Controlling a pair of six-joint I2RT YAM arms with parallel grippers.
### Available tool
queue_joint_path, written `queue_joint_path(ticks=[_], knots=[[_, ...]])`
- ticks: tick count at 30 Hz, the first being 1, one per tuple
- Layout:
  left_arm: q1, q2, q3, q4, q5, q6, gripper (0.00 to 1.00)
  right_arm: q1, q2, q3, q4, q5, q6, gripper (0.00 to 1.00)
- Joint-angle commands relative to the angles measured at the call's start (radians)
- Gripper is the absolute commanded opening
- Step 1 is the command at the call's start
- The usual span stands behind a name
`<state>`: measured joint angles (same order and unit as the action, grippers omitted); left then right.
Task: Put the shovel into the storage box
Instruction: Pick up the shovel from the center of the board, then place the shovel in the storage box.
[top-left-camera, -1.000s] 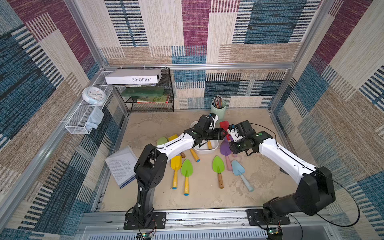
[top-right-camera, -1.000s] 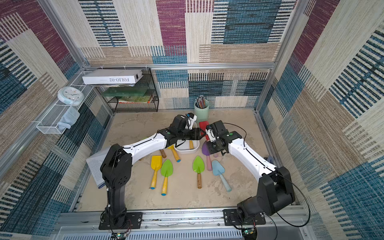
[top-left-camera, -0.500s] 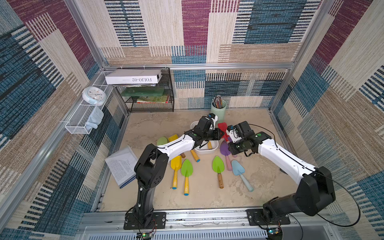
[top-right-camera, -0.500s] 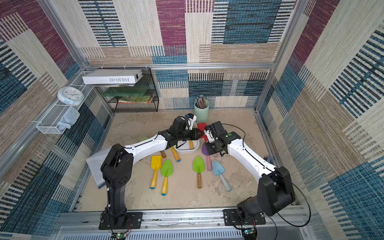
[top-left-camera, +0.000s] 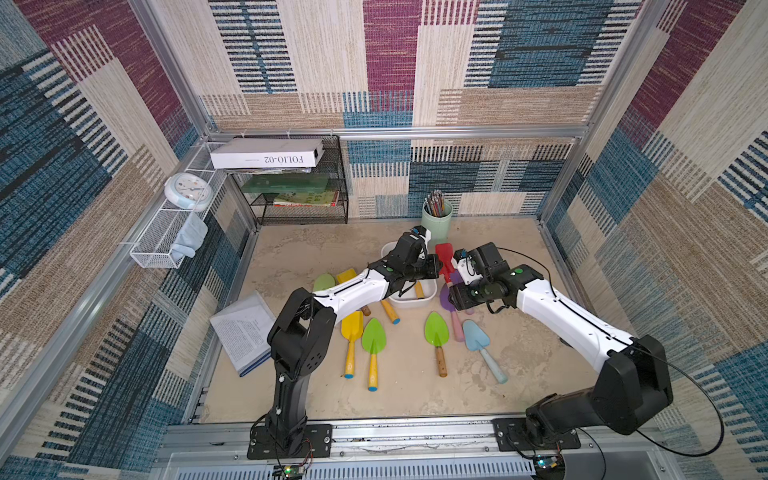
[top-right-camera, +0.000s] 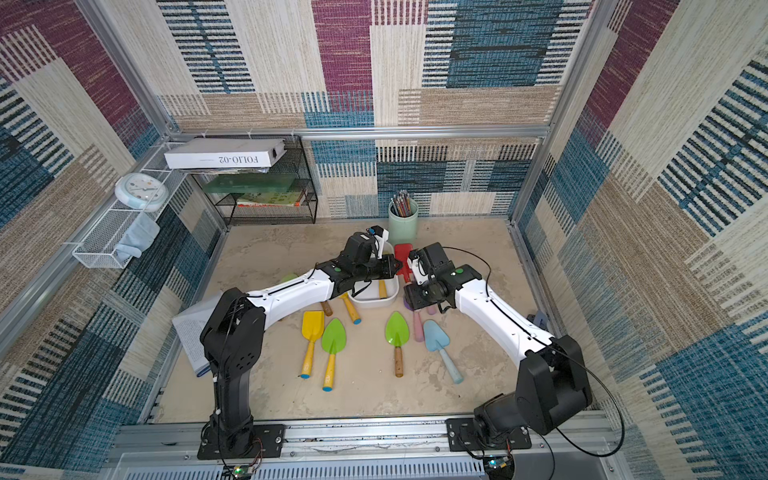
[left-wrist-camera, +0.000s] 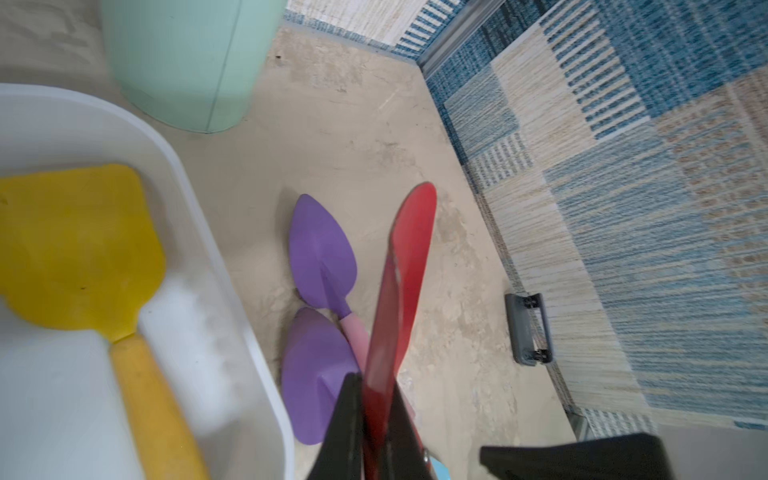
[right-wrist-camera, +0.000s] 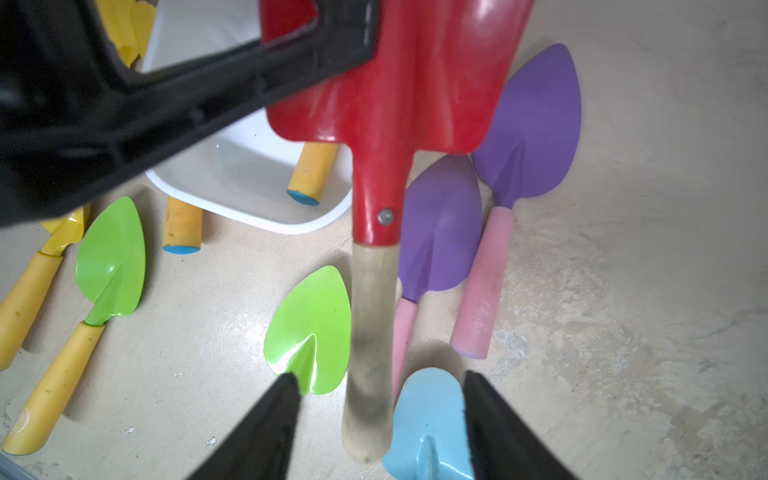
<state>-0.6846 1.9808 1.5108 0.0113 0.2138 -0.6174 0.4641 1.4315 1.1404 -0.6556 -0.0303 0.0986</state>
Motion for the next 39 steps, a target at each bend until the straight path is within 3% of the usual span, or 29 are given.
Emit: queue_joint_path(ticks=[1,6,18,28,39], knots=[[0.003,-0.022,0.002,-0.044,-0.095,0.043,0.00,0.001,-0.020,-0.002,0.022,-0.001,0.015,0.85],[0.042,-0.023,0.015,-0.056,-0.105,0.051,0.00,0.000,-0.061,-0.007,0.024,0.002,0.016,0.92],[0.187,0.058,0.164,-0.130,-0.004,0.135,0.00,0.000,-0.132,-0.079,0.086,-0.004,0.033,0.90],[0.237,0.189,0.345,-0.263,0.105,0.249,0.00,0.000,-0.128,-0.084,0.079,0.003,0.031,0.88],[0.235,0.230,0.277,-0.206,0.161,0.198,0.00,0.000,-0.126,-0.091,0.080,-0.006,0.034,0.87]])
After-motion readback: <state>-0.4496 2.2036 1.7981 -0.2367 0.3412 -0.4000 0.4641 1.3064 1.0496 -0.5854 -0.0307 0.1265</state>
